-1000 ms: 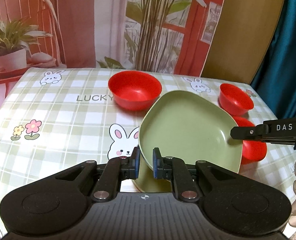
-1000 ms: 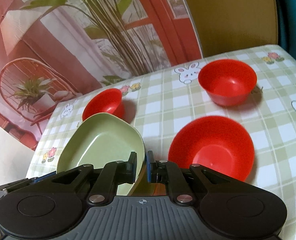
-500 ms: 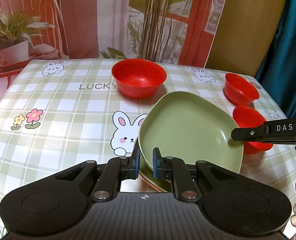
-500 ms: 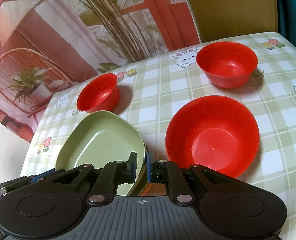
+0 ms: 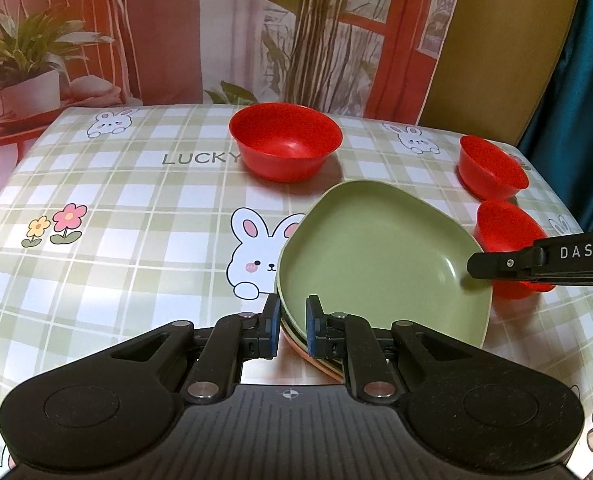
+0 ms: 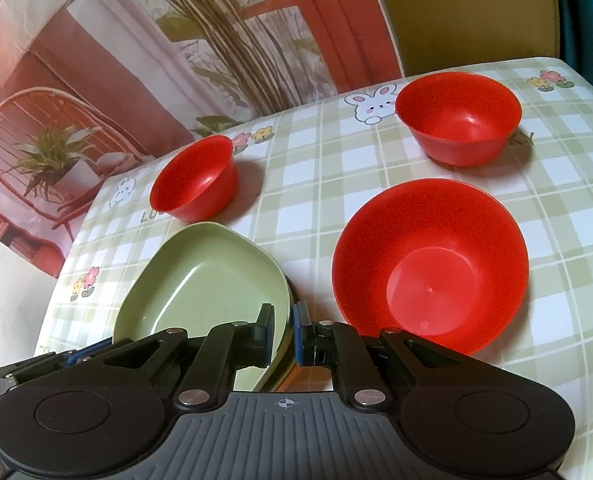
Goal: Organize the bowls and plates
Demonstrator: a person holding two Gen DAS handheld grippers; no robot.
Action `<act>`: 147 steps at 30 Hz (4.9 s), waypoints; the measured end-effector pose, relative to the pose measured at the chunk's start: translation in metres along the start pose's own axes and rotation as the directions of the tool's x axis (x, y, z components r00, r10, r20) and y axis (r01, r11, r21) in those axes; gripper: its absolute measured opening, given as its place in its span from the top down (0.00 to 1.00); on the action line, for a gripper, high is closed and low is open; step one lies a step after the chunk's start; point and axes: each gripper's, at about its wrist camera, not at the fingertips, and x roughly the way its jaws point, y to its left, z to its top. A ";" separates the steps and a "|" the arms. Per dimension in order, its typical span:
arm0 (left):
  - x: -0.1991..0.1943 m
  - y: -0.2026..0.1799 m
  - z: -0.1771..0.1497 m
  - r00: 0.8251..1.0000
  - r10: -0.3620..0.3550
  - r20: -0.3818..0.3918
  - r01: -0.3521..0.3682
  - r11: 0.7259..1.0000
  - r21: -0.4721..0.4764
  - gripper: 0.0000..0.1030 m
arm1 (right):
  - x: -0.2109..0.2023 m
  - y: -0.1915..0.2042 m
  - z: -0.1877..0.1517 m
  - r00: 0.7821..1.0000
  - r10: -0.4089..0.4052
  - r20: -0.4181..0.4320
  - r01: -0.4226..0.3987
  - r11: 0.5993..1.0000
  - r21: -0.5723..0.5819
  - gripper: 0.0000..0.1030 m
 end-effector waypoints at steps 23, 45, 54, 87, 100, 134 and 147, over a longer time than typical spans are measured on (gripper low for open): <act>-0.009 0.018 0.006 0.999 0.018 0.046 -0.013 0.996 -0.093 0.64 | -0.015 -0.004 0.006 0.998 -0.010 0.058 0.010 1.000 -0.001 0.84; 0.028 0.050 0.106 0.987 -0.049 0.156 0.053 0.998 -0.019 0.64 | 0.039 0.065 0.082 0.995 0.062 0.080 -0.043 0.976 -0.211 0.80; 0.089 0.067 0.116 0.993 -0.065 0.097 0.075 0.993 -0.097 0.64 | 0.095 0.067 0.109 0.999 0.028 0.032 -0.021 0.983 -0.181 0.80; 0.067 0.033 0.124 0.986 -0.092 0.137 0.089 0.996 0.023 0.87 | 0.068 0.057 0.114 0.995 0.068 0.073 -0.066 0.997 -0.032 0.88; 0.016 -0.021 0.119 0.976 -0.105 0.191 0.092 0.993 0.077 0.86 | -0.013 0.037 0.103 0.980 0.065 0.191 -0.050 0.995 -0.083 0.88; 0.044 -0.144 0.055 0.983 -0.182 0.001 0.178 0.963 0.204 0.86 | -0.064 -0.116 0.005 0.975 -0.013 0.222 -0.023 0.987 0.162 0.87; 0.053 -0.148 0.047 0.986 -0.162 -0.035 0.166 0.962 0.218 0.85 | -0.059 -0.118 0.002 0.976 -0.038 0.215 0.010 0.991 0.130 0.87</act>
